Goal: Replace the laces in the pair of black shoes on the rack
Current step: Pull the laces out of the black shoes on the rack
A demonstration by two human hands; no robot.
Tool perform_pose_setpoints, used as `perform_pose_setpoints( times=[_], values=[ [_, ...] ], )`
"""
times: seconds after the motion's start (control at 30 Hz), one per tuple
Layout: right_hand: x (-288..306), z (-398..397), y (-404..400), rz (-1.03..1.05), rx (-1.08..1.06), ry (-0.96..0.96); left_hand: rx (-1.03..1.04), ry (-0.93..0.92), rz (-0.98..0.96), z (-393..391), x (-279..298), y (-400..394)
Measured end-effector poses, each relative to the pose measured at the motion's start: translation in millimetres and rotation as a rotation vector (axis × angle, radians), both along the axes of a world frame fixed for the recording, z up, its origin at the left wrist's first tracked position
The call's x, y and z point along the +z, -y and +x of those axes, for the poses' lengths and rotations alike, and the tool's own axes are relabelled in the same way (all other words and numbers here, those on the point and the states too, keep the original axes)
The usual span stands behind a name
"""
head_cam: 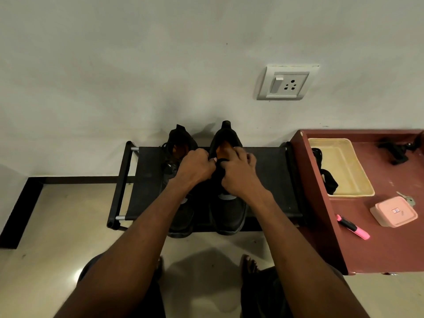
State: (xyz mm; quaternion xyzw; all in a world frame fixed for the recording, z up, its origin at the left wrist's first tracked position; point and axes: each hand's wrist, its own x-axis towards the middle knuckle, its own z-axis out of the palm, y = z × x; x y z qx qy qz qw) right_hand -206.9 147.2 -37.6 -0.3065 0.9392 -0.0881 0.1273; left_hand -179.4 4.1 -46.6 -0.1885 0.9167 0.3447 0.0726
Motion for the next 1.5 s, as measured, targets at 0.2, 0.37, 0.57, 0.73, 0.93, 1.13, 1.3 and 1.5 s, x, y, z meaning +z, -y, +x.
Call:
perform_pose_setpoints(
  times=[0.2, 0.37, 0.57, 0.73, 0.93, 1.13, 1.3, 1.5],
  values=[
    [-8, -12, -6, -0.176, -0.108, -0.056, 0.005, 0.024, -0.014, -1, 1, -1],
    [24, -25, -23, -0.695, -0.786, -0.306, 0.002, 0.018, -0.035, 0, -2, -1],
    [20, -20, -22, -0.517, -0.718, -0.343, 0.013, 0.015, -0.033, 1, -3, -2],
    [2, -6, -1, -0.107, -0.049, 0.025, 0.016, 0.014, -0.062, 0, -2, -2],
    [-3, -11, -5, -0.151, -0.101, -0.009, 0.016, 0.022, -0.076, 0, -1, -3],
    [24, -29, -25, -0.921, -0.867, -0.327, 0.013, 0.021, -0.062, 1, -2, -3],
    [25, -23, -25, -0.527, -0.885, -0.274, 0.014, 0.016, -0.045, 2, -1, -2],
    [10, -9, -11, -0.159, -0.565, 0.022, 0.017, 0.005, -0.084, 2, -1, -3]
  ],
)
